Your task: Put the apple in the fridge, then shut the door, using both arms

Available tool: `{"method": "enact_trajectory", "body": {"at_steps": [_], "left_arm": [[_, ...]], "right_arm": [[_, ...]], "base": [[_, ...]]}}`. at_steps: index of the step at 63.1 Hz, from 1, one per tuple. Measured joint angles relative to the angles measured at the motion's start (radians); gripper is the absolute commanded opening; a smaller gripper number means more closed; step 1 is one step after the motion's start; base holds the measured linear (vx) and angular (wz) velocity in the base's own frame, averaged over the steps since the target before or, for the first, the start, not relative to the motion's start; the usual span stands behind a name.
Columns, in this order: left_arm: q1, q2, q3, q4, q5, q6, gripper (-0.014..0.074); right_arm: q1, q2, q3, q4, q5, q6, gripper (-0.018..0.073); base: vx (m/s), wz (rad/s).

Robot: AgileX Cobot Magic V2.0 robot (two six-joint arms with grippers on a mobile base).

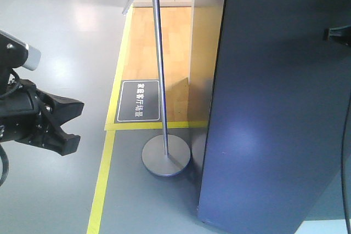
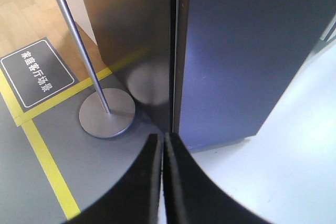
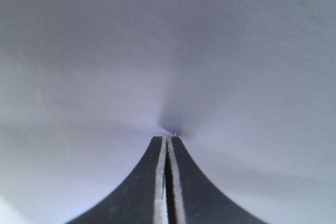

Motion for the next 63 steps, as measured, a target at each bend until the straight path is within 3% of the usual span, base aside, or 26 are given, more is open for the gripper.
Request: {"method": "enact_trajectory", "body": {"at_steps": [31,46,63], "left_arm": [[0.0,0.0,0.0,0.0,0.001,0.0,-0.0006],[0.0,0.0,0.0,0.0,0.001,0.0,-0.0006],[0.0,0.0,0.0,0.0,0.001,0.0,-0.0006]], "right_arm": [[0.0,0.19,-0.217,0.002,0.056,0.0,-0.0003],[-0.006,0.287,-0.27,-0.005,-0.082,0.0,-0.0003],[-0.004,0.28,-0.272,-0.003,-0.058,0.0,-0.0003]], "base": [[0.0,0.0],[0.0,0.0],[0.0,0.0]]}}
